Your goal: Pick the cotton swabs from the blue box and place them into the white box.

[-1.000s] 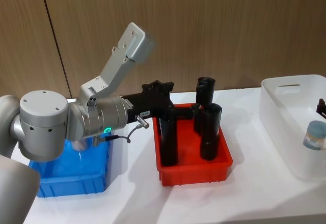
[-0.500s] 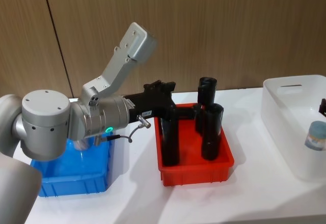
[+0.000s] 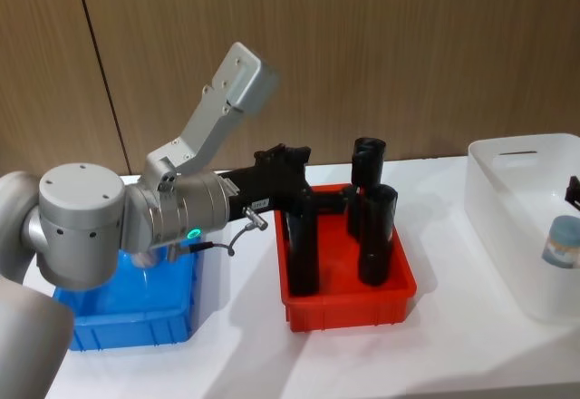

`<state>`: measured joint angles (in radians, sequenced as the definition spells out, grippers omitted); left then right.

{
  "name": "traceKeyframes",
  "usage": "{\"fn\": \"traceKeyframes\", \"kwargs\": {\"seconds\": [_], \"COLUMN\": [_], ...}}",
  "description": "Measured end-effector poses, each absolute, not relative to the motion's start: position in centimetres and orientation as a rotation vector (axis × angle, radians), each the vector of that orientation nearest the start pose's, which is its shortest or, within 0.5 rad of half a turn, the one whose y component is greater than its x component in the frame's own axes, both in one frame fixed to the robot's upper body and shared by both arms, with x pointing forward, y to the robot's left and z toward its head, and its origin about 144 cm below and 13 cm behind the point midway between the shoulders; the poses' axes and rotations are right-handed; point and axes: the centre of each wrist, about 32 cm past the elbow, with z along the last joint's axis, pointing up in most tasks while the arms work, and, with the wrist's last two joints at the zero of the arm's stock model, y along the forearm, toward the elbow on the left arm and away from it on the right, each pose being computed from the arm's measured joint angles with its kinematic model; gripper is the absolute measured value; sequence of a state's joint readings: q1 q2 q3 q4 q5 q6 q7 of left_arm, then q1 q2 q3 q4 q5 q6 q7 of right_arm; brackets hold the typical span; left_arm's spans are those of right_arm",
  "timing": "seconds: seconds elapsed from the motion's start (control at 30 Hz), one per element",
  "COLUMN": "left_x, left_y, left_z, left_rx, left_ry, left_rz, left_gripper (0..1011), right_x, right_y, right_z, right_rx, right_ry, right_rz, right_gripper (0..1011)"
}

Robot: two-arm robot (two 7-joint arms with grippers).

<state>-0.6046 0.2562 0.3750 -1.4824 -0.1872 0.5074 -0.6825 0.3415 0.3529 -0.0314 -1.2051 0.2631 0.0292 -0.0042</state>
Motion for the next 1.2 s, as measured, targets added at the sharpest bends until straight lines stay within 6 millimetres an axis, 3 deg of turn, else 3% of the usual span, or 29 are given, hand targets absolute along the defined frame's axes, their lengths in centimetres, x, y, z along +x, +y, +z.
{"fn": "traceKeyframes", "kwargs": {"seconds": [0.77,1.2], "left_x": [54.9,52.6], "left_y": [19.7,19.8], "left_z": [127.1,124.1], "left_rx": [0.209,0.155], "left_ry": [-0.159,-0.214], "left_rz": [0.839,0.962], "left_gripper": [1004,1004], "right_x": [50.7,47.0], "right_y": [-30.3,-26.2], "right_z": [117.6,118.2], "right_rx": [-0.061,-0.014], "right_ry": [-0.072,-0.080], "right_rz": [-1.465,-1.321], "right_gripper": [1002,1002]}}
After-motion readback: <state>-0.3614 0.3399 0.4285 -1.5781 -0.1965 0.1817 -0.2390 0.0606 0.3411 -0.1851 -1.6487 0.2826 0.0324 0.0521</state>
